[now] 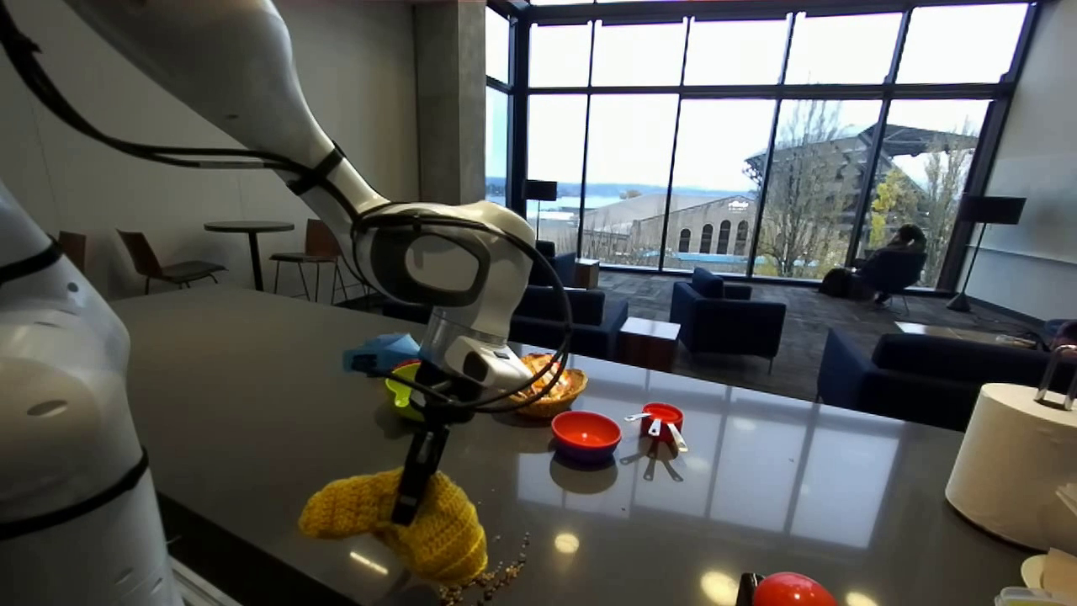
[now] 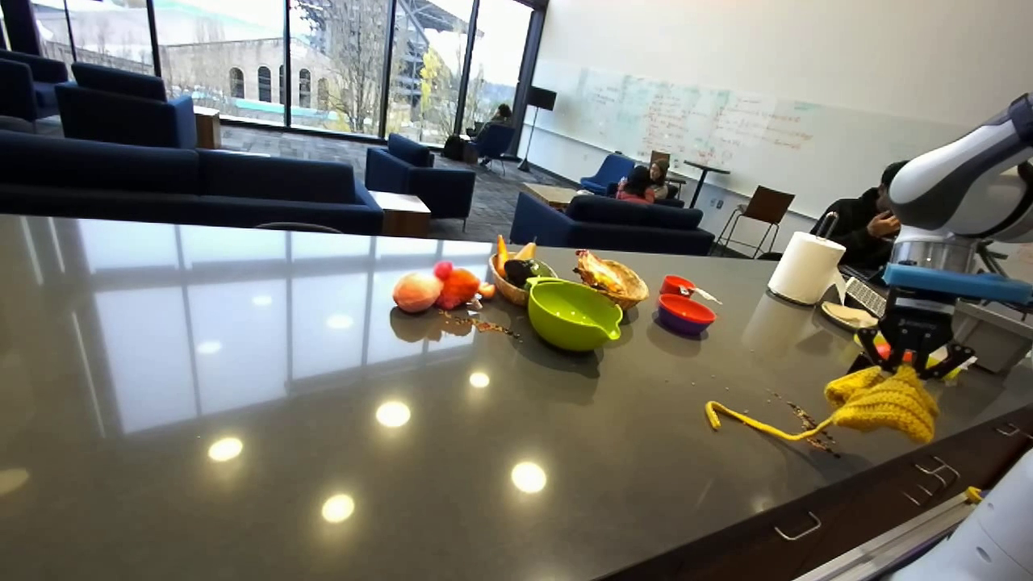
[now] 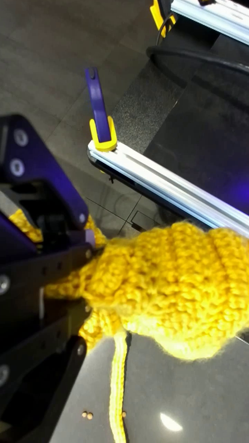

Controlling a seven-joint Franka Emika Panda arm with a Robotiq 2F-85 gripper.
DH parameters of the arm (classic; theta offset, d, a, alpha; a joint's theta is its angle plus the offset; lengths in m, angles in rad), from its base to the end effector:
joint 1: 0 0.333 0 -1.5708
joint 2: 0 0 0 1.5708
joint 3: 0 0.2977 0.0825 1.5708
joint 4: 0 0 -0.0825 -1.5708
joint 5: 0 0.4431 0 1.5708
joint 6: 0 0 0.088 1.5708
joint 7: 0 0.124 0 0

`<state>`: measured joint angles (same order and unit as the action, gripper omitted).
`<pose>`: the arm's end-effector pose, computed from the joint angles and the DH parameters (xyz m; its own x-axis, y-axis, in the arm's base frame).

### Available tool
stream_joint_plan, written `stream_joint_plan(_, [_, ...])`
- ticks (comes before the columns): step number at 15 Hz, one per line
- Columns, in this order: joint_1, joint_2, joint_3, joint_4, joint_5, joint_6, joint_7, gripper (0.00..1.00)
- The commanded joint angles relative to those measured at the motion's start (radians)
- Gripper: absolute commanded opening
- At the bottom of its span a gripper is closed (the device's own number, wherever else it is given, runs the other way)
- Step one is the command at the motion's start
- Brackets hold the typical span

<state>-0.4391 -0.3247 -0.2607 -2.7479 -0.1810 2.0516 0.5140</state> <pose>0.2873 -0.2387 0.2110 0.4274 -0.8514 -0.3041 -0.8407 -0.4980 0.2128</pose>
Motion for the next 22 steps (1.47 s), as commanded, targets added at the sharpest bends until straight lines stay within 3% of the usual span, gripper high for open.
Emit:
stream_joint_plan(1, [0.005, 0.09, -0.019, 0.06, 0.047, 0.015, -0.057, 0.04])
stream_joint_plan(11, [0.012, 0.246, -0.063, 0.105, 0.061, 0.016, -0.087, 0.04])
stream_joint_plan(22, [0.086, 0.456, -0.052, 0.21, 0.243, 0.019, -0.251, 0.04])
